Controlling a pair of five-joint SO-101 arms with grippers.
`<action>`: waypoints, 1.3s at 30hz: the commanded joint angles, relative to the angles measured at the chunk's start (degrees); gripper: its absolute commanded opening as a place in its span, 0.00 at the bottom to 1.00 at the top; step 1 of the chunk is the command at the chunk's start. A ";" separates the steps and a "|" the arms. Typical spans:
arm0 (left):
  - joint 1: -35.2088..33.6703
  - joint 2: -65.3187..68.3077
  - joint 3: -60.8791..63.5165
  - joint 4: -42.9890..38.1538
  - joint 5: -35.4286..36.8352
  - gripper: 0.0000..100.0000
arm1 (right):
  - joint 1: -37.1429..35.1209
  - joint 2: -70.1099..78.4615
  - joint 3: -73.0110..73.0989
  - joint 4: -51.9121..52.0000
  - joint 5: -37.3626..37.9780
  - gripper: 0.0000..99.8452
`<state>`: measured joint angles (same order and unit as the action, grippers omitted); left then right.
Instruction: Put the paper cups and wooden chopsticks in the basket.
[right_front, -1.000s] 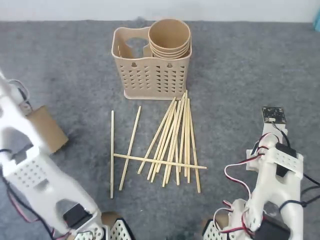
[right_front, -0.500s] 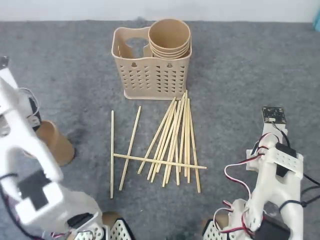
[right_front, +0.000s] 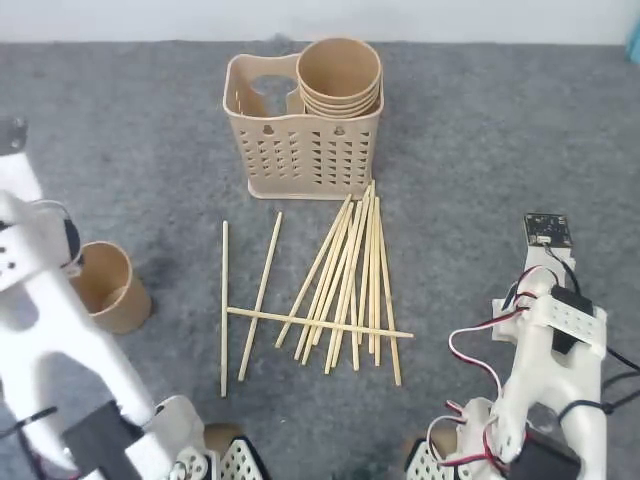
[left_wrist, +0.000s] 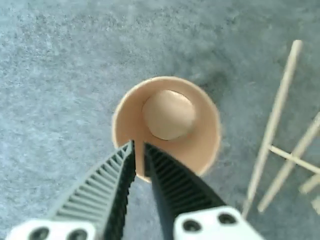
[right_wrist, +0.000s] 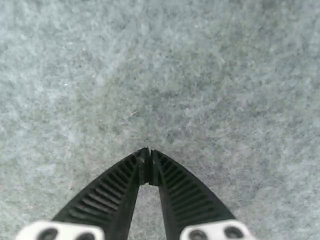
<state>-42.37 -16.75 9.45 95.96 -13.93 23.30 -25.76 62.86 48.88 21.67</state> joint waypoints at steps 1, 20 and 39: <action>-6.33 -2.55 0.75 -6.42 0.00 0.13 | 0.22 -1.89 -0.35 -0.48 0.53 0.01; -3.60 -3.08 28.44 -27.25 0.09 0.13 | 0.31 -1.89 -0.35 -0.40 0.26 0.01; 4.75 -3.08 -11.56 0.18 8.35 0.01 | 0.31 -1.89 -0.26 -0.40 0.26 0.01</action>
<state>-42.02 -16.84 7.78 91.21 -7.52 23.30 -25.76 62.86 48.88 21.67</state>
